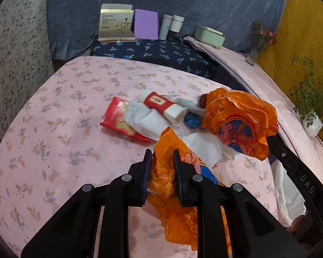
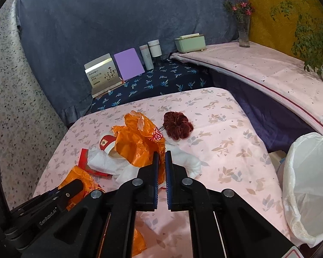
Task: Collect trash
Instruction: 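Grasp an orange plastic bag with the left tool while the right tool grasps the other orange bag, then carry both orange bags over the white bin and open both tools, then move both open tools back over the remaining items on the table, then grasp a white glove with the left tool while the right tool grasps a white knit glove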
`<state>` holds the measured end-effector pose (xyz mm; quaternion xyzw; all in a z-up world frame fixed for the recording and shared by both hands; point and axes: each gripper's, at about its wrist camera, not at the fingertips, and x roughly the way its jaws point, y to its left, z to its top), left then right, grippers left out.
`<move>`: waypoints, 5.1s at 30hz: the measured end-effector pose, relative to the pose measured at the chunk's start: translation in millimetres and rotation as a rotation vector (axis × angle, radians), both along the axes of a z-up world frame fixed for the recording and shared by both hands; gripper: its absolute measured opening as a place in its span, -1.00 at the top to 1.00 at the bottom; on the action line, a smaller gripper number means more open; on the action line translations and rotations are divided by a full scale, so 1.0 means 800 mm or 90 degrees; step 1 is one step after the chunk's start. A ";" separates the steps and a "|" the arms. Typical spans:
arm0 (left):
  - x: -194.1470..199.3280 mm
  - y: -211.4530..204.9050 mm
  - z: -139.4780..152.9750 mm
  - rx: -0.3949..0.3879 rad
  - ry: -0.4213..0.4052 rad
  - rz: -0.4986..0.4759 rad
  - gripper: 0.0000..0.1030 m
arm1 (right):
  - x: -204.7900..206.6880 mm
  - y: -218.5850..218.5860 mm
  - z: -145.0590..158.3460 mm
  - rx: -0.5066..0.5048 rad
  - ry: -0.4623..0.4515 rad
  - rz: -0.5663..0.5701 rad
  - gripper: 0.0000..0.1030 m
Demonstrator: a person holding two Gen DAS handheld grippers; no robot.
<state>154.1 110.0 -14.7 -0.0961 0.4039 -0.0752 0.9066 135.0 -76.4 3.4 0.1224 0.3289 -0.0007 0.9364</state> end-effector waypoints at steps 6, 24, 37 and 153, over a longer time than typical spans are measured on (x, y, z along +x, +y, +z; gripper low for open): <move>-0.019 -0.043 0.023 0.013 -0.025 -0.036 0.62 | -0.036 -0.035 0.021 0.003 -0.028 -0.028 0.89; -0.051 -0.167 0.057 0.041 -0.063 -0.141 0.62 | -0.118 -0.152 0.042 0.024 -0.067 -0.134 0.89; -0.058 -0.275 0.048 0.059 -0.066 -0.227 0.62 | -0.161 -0.250 0.021 0.042 -0.054 -0.232 0.89; 0.075 -0.089 -0.095 0.010 0.104 -0.067 0.16 | 0.052 -0.075 -0.086 -0.007 0.088 -0.066 0.04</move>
